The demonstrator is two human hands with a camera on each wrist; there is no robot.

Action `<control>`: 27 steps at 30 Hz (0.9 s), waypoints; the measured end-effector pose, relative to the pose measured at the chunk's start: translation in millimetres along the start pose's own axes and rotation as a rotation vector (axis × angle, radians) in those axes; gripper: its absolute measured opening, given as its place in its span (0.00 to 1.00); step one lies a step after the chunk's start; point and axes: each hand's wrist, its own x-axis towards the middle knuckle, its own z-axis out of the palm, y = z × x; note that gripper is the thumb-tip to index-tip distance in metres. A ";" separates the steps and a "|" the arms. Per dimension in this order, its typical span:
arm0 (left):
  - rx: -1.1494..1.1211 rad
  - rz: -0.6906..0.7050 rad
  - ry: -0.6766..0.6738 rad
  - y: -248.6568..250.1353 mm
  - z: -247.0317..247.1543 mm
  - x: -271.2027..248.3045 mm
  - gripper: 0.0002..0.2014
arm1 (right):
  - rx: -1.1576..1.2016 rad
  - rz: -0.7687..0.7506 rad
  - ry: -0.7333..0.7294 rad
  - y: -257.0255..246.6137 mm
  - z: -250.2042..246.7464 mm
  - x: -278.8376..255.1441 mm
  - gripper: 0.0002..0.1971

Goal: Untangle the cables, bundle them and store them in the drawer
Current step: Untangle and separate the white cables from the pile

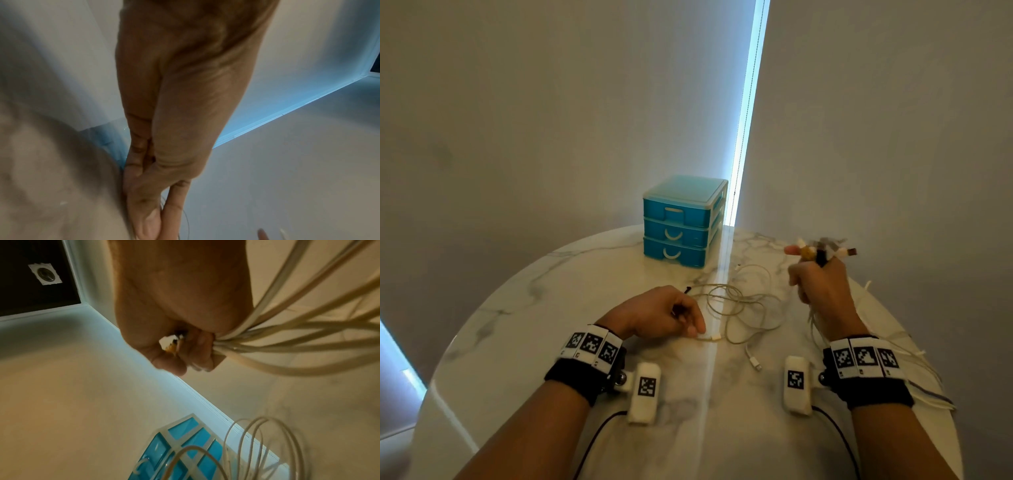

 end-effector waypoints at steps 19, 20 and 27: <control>-0.511 0.187 0.591 23.3 -18.8 -2.4 0.06 | -0.784 0.112 -0.275 12.0 7.5 -4.2 0.06; -0.645 0.198 0.702 25.4 -22.8 -2.6 0.07 | -0.722 0.037 -0.226 8.1 6.1 -5.0 0.07; -0.789 0.264 0.719 53.3 -4.4 4.1 0.12 | -0.040 -0.139 -0.326 -42.1 38.1 -41.6 0.23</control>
